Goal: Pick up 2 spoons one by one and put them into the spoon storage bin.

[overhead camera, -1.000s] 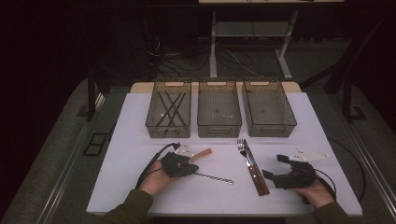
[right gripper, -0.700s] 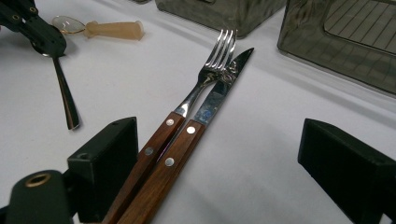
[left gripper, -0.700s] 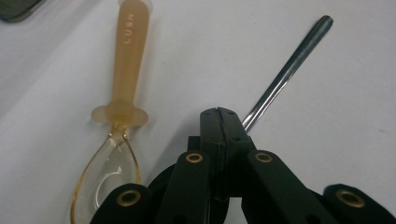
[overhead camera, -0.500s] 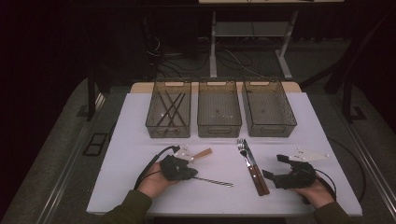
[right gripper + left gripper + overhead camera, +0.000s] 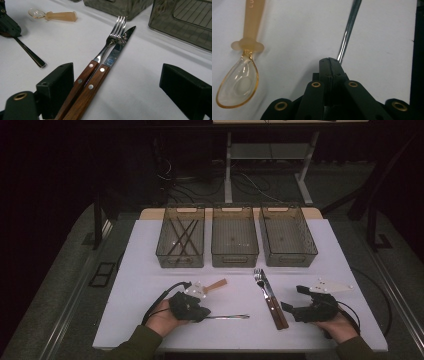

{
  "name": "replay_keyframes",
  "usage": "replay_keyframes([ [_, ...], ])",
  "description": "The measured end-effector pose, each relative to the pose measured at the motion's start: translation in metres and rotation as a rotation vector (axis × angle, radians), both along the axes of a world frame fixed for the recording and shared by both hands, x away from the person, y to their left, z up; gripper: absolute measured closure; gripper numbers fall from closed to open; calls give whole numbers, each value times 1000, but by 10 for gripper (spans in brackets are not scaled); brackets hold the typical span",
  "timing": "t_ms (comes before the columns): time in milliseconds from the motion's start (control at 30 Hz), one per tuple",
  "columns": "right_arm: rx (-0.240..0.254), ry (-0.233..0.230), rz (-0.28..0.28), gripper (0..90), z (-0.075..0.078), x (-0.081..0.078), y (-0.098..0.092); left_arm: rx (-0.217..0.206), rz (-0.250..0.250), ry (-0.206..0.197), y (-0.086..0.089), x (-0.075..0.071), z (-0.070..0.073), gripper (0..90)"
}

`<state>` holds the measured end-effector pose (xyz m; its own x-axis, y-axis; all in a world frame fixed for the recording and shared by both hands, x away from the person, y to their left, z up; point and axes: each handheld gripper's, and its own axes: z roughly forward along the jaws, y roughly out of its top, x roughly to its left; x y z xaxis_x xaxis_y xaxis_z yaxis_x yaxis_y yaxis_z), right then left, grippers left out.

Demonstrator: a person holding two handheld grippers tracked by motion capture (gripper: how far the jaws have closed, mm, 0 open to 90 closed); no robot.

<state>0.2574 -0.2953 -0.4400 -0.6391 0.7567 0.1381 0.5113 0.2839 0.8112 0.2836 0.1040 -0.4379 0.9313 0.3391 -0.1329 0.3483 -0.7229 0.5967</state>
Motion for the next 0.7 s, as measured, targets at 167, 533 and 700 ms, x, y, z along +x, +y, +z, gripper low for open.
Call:
replay_keyframes([
  [167,0,1,-1,119,0,0,0,6,-20,8,2,-3,1,900],
  [533,1,2,0,119,1,0,-1,-84,71,-25,23,-8,10,599],
  [700,0,1,-1,119,1,0,0,-80,115,-27,35,-16,7,530],
])
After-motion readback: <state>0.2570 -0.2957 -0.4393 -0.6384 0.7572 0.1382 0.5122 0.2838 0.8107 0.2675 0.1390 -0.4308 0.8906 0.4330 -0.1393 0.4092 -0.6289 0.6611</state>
